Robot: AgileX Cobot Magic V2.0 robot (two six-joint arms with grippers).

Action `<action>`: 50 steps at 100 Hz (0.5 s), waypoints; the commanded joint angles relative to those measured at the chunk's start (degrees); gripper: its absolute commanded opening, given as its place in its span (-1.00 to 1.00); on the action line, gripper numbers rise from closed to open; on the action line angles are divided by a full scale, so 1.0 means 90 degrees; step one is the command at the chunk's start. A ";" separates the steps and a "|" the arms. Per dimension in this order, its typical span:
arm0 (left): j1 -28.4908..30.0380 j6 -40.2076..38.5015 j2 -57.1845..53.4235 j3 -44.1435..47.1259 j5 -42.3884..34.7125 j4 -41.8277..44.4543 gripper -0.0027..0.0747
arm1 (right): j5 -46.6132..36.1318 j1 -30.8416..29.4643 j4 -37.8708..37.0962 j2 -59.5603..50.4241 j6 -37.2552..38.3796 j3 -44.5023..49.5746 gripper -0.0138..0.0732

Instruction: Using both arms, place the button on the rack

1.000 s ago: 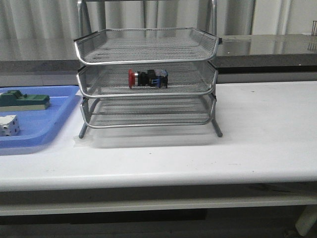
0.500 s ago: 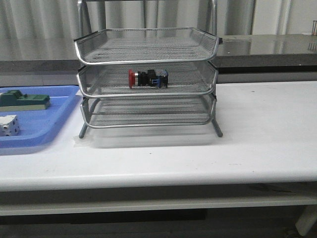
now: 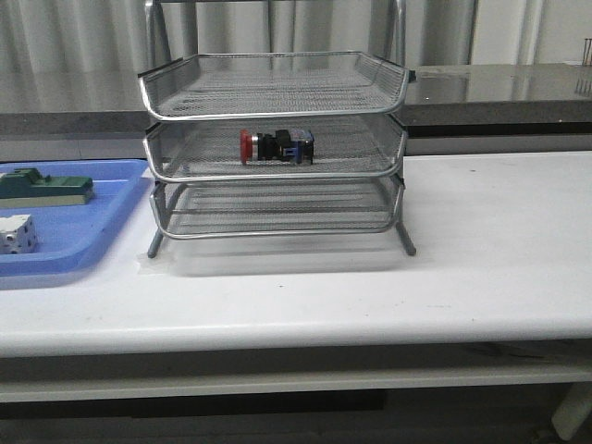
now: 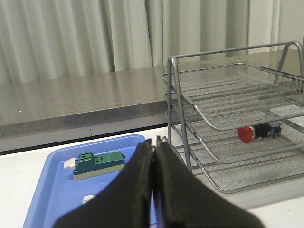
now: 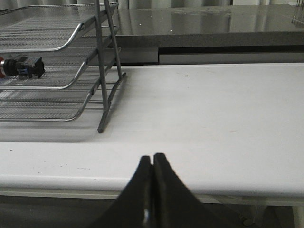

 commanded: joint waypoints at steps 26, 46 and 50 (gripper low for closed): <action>0.0000 -0.0069 0.0040 -0.0169 -0.0493 -0.0014 -0.99 | -0.0553 -0.0026 -0.0036 -0.0125 -0.0004 -0.0122 -0.81; 0.0000 -0.0307 -0.0004 0.0067 -0.0328 0.0519 -0.99 | -0.0553 -0.0026 -0.0036 -0.0125 -0.0004 -0.0122 -0.81; 0.0000 -0.0708 -0.0059 0.0145 -0.0328 0.0852 -0.99 | -0.0553 -0.0026 -0.0036 -0.0125 -0.0004 -0.0122 -0.81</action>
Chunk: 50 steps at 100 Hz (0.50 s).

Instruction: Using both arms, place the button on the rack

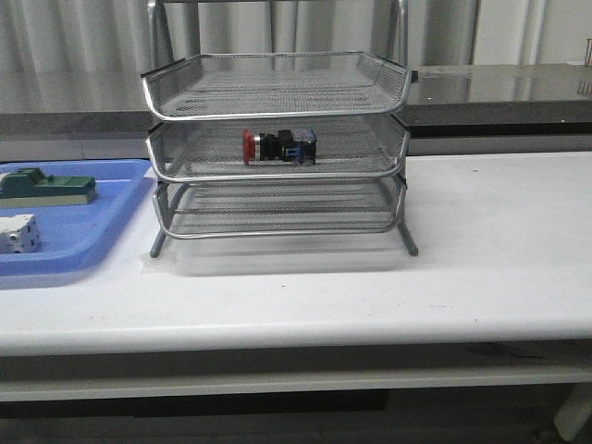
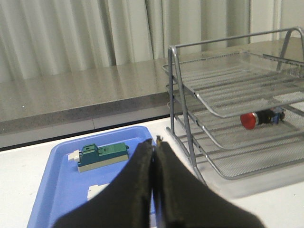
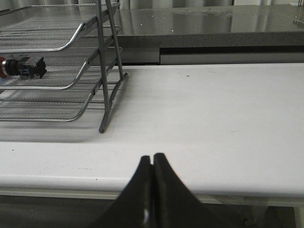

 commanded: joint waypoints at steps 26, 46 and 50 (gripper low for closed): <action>0.0108 -0.1515 -0.0659 0.0516 -0.0395 0.1183 -0.99 | -0.0553 -0.0026 -0.0036 -0.0125 -0.0004 -0.0122 -0.81; 0.0748 -0.1758 -0.1207 0.0941 -0.0344 0.1183 -0.99 | -0.0553 -0.0026 -0.0036 -0.0125 -0.0004 -0.0122 -0.81; 0.0802 -0.1785 -0.1284 0.1026 -0.0331 0.1183 -0.99 | -0.0553 -0.0026 -0.0036 -0.0125 -0.0004 -0.0122 -0.81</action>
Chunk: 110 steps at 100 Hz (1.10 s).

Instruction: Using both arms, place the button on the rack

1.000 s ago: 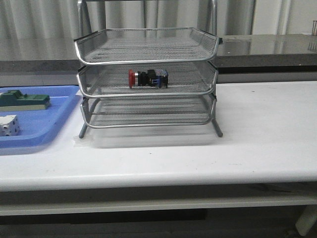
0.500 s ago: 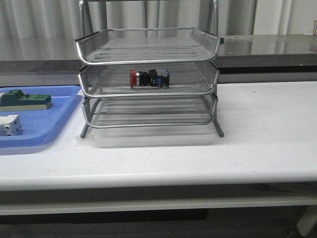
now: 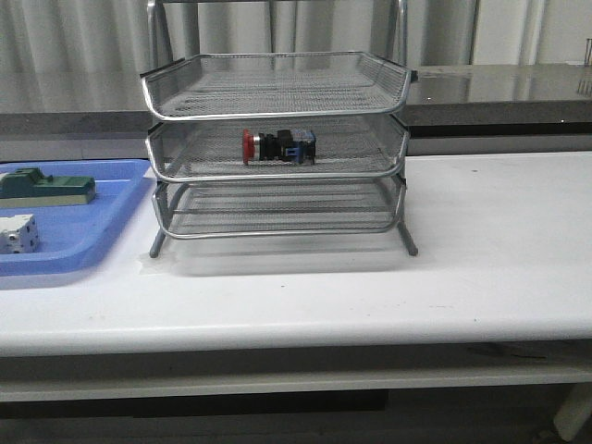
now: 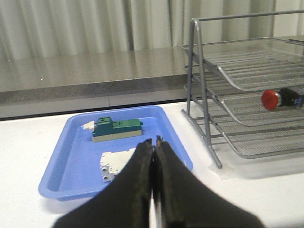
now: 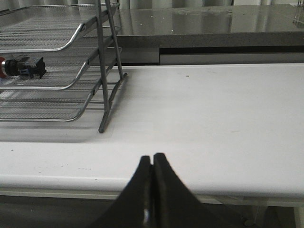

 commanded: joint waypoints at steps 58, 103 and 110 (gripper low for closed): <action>0.0221 -0.0326 -0.0405 0.0530 -0.0507 0.0192 -0.99 | -0.0553 -0.0026 -0.0036 -0.0125 -0.0004 -0.0122 -0.81; 0.0221 -0.0326 -0.0405 0.0530 -0.0507 0.0192 -0.99 | -0.0553 -0.0026 -0.0036 -0.0125 -0.0004 -0.0122 -0.81; 0.0221 -0.0326 -0.0405 0.0530 -0.0507 0.0192 -0.99 | -0.0553 -0.0026 -0.0036 -0.0125 -0.0004 -0.0122 -0.81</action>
